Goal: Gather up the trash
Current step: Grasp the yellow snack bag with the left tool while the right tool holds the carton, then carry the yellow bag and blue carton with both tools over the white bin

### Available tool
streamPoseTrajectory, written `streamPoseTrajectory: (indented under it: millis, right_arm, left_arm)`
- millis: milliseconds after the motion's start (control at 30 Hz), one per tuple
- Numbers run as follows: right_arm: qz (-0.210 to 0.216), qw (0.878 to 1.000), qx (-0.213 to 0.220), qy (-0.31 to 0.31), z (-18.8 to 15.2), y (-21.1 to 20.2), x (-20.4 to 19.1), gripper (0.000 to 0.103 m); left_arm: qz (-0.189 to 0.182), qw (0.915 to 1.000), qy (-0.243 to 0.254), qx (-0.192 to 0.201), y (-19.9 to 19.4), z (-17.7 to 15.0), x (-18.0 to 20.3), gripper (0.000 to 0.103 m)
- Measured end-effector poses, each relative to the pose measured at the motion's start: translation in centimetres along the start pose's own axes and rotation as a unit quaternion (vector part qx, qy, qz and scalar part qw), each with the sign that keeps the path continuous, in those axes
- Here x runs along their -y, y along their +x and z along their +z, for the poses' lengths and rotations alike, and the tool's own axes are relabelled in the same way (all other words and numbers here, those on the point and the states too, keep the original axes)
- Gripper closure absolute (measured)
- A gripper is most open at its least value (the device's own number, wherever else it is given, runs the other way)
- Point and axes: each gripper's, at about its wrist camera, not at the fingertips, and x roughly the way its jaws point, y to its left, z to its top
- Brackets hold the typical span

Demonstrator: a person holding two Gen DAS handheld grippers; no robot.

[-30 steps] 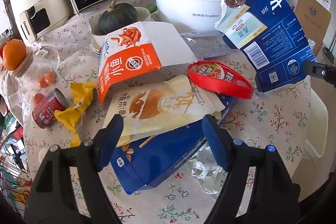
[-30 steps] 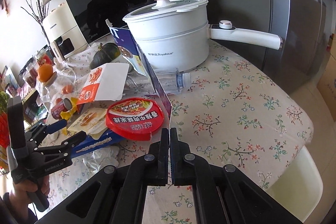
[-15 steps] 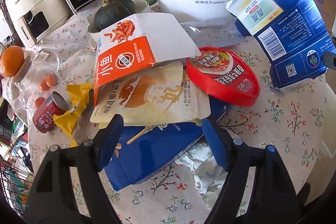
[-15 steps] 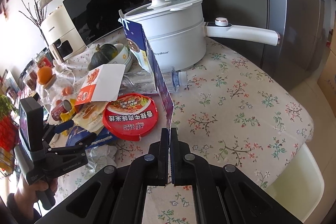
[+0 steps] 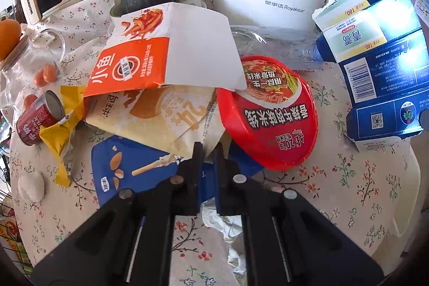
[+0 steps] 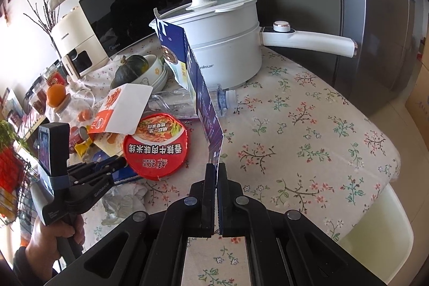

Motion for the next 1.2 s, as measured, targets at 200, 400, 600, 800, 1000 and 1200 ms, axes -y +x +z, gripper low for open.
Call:
streamPoseTrajectory:
  millis: [200,400,600,800,1000,1200]
  right_arm:
    - [0.002,1.000,0.001,0.000,0.2,-0.4,-0.2,0.101]
    - [0.001,1.000,0.015,0.001,0.3,-1.5,-0.6,0.101]
    - [0.002,1.000,0.029,-0.003,0.3,-2.9,-0.8,0.101]
    - [-0.002,0.999,0.042,-0.003,0.2,-4.1,-0.8,0.102]
    - [-0.010,0.999,0.053,-0.004,0.0,-5.7,-0.4,0.102]
    - [-0.023,0.998,0.060,-0.004,-0.4,-7.7,0.8,0.102]
  left_arm:
    - [-0.036,0.9975,-0.059,0.015,-2.0,0.4,-1.6,0.102]
    - [-0.041,0.9947,-0.082,0.046,-4.8,0.4,-2.7,0.102]
    - [-0.045,0.9904,-0.096,0.089,-8.3,0.4,-3.4,0.102]
    - [-0.054,0.9870,-0.085,0.125,-11.5,0.4,-3.0,0.102]
    - [-0.068,0.9857,-0.069,0.138,-13.3,0.0,-1.4,0.102]
    - [-0.081,0.9847,-0.046,0.147,-14.8,-0.2,1.0,0.102]
